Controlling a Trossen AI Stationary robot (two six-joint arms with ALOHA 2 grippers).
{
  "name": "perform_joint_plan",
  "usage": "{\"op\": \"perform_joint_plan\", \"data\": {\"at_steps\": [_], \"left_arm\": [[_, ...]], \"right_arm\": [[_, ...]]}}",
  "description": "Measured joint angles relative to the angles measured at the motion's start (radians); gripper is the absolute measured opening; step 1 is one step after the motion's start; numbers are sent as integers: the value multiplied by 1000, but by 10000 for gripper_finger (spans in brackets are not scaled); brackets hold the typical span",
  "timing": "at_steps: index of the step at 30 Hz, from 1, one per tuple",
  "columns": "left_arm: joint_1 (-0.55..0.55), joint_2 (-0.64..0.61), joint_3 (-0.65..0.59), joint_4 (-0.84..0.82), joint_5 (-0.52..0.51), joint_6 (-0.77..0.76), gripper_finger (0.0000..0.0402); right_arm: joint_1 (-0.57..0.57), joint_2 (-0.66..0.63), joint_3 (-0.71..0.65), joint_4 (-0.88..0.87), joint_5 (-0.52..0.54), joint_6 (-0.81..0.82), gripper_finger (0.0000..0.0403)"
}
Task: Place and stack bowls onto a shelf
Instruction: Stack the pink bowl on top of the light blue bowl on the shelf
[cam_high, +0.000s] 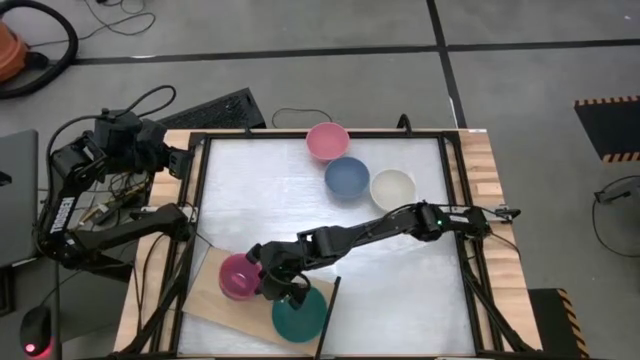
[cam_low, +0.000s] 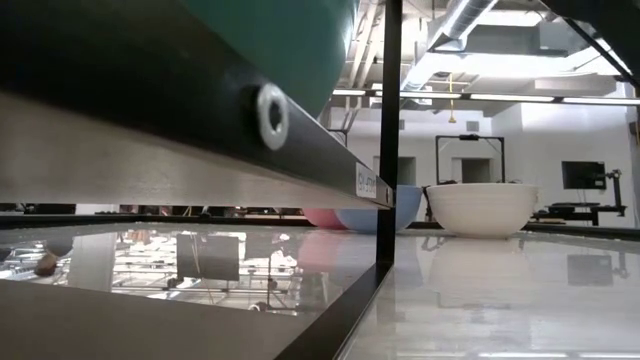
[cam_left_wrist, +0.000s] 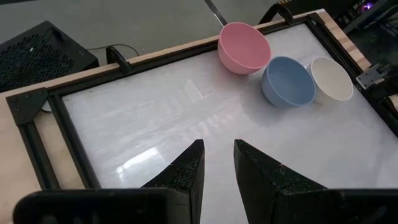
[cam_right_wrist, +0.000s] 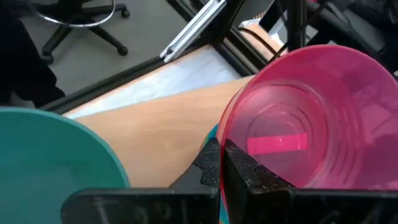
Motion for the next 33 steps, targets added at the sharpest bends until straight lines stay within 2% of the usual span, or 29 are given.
{"op": "perform_joint_plan", "data": {"at_steps": [17,25,29,33], "left_arm": [[0,0,0,-1,0,3,71],[0,0,0,-2,0,3,71],[0,0,0,-3,0,3,71],[0,0,0,-18,0,4,71]], "right_arm": [[-25,40,0,-45,0,29,23],[-24,40,0,-18,3,31,95],[-24,40,1,-6,15,40,114],[-19,11,0,-17,89,54,124]]}}
